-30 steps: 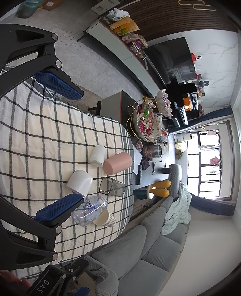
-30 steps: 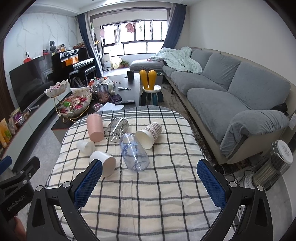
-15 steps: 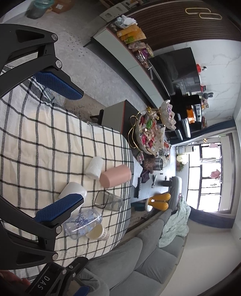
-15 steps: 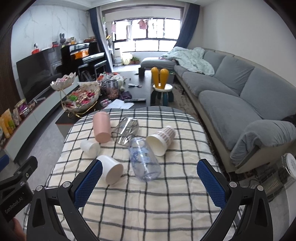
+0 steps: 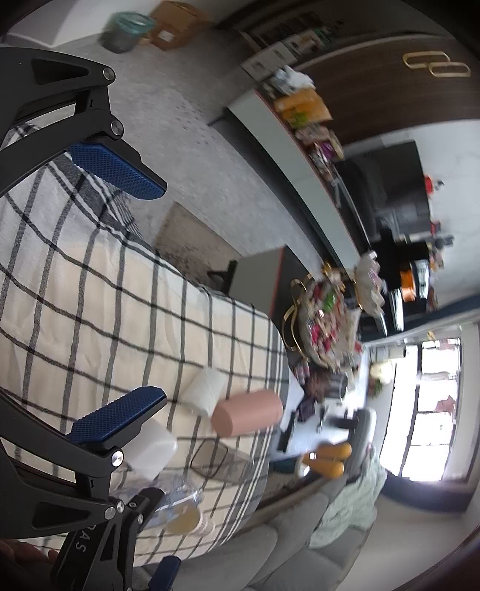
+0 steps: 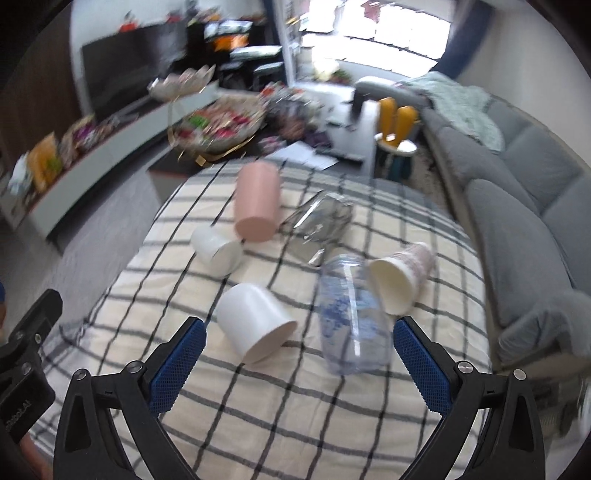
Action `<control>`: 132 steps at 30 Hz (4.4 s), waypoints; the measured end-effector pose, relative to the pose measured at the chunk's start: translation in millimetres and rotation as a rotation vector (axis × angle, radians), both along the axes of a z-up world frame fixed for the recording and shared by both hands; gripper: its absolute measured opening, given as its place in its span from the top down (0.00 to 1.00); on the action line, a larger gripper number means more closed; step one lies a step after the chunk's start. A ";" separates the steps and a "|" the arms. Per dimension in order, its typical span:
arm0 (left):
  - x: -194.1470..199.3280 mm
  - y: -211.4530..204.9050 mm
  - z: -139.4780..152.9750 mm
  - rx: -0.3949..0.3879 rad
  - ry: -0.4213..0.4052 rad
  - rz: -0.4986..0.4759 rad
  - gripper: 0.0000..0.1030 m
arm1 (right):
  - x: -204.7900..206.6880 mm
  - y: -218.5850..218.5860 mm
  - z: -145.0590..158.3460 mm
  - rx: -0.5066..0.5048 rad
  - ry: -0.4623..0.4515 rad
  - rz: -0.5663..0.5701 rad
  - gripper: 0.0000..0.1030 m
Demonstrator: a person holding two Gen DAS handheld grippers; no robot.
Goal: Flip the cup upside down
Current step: 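Move the right tool to the white cup lying on its side and grasp it, then rotate the white cup with the right tool and set it rim-down on the cloth, then open the right tool and pull it back from the cup, then close the left tool around the upside-down white cup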
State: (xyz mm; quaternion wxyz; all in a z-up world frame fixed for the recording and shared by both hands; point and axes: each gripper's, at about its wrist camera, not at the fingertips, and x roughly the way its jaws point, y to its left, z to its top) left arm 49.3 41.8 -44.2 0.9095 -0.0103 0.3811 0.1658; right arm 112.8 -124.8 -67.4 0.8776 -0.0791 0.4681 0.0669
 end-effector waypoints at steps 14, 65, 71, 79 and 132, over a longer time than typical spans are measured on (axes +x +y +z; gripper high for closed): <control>20.4 11.3 -28.5 -0.052 0.087 0.127 0.00 | 66.2 47.6 -55.4 -0.155 0.271 0.243 0.13; -27.1 97.6 -34.3 -0.193 0.195 -0.310 0.00 | -66.4 34.4 -102.3 0.534 0.495 -0.466 0.30; -29.4 92.2 -35.4 -0.192 0.210 -0.332 0.00 | -64.0 33.5 -95.2 0.539 0.467 -0.450 0.23; -32.7 84.2 -20.7 -0.211 0.197 -0.332 0.00 | -74.1 21.8 -51.3 0.532 0.347 -0.408 0.21; 46.3 -117.0 -189.0 -0.013 1.386 -0.498 0.32 | -36.5 -129.7 -60.8 0.529 0.448 -0.536 0.18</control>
